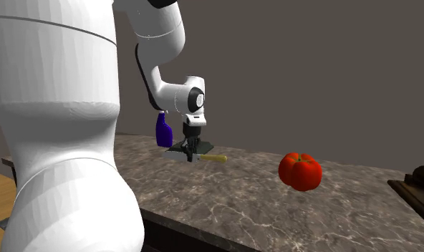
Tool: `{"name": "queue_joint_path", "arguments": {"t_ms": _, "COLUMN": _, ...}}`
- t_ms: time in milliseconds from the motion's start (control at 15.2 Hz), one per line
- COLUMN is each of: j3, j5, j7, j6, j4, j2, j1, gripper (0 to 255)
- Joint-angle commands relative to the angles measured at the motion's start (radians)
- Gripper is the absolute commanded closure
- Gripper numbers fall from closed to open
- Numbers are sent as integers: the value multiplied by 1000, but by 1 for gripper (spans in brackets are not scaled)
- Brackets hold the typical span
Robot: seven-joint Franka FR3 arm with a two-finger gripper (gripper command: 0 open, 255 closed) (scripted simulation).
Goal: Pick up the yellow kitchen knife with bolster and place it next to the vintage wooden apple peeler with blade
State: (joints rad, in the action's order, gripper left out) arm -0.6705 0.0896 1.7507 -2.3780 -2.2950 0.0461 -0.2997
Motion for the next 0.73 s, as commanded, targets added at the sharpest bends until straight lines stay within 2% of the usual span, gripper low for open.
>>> {"name": "queue_joint_path", "arguments": {"t_ms": 0, "j3": -2, "j5": 19, "j7": -11, "j6": 28, "j4": 8, "j2": -24, "j1": -2, "gripper": 255}}
{"name": "queue_joint_path", "arguments": {"t_ms": 660, "j3": 7, "j5": 78, "j7": -46, "j6": 168, "j4": 71, "j2": -116, "j1": -6, "gripper": 255}}
